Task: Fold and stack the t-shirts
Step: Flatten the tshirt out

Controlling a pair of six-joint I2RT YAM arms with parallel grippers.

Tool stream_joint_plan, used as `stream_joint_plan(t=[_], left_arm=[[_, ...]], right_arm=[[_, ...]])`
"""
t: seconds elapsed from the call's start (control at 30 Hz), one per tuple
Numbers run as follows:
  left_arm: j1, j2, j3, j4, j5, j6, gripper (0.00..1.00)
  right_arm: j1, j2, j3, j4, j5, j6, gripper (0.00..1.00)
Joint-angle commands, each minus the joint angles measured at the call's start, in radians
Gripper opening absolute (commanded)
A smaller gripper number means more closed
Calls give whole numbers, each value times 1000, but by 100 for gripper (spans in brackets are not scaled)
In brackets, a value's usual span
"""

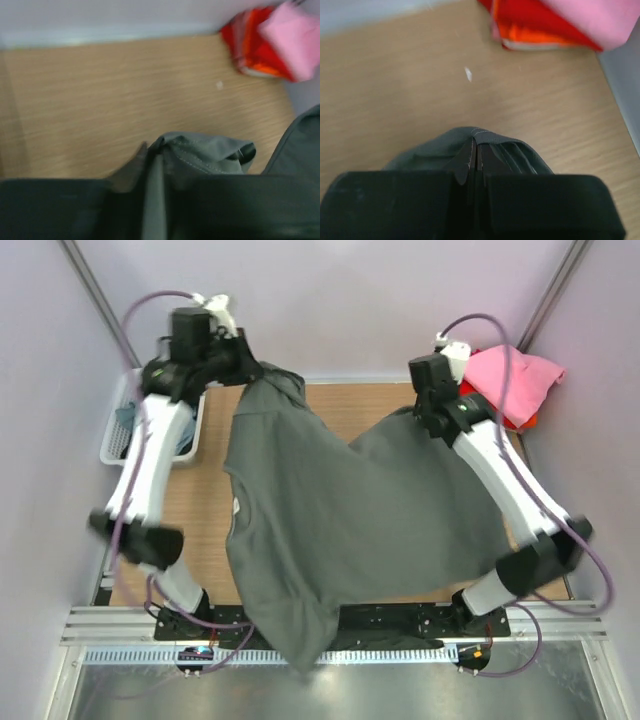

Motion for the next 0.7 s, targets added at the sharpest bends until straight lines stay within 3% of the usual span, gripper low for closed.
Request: stream_joint_plan(t=[0.0, 0.03, 0.07, 0.1, 0.13, 0.2, 0.33, 0.4, 0.53, 0.67], left_arm=[[29, 313, 37, -110, -94, 22, 29], [38, 391, 125, -157, -108, 18, 62], [40, 483, 184, -192, -113, 5, 80], [38, 605, 241, -234, -111, 1, 91], [37, 647, 301, -274, -108, -7, 99], [25, 628, 252, -237, -130, -25, 100], [23, 452, -97, -11, -151, -68, 100], [23, 384, -197, 31, -162, -87, 100], [9, 223, -506, 177, -186, -130, 100], [3, 106, -728, 327, -185, -203, 100]], right_arm=[[-178, 106, -105, 1, -120, 53, 1], [-200, 176, -127, 35, -172, 55, 10], [-215, 206, -130, 44, -205, 46, 64], [-233, 232, -127, 50, -228, 30, 83], [-237, 257, -124, 60, -242, 21, 95], [-241, 278, -127, 67, -239, -3, 100], [-244, 208, -199, 116, -239, -8, 100], [-243, 151, -231, 148, -263, 4, 100], [-243, 78, -402, 297, -418, 38, 100], [-243, 108, -515, 407, -564, 65, 100]])
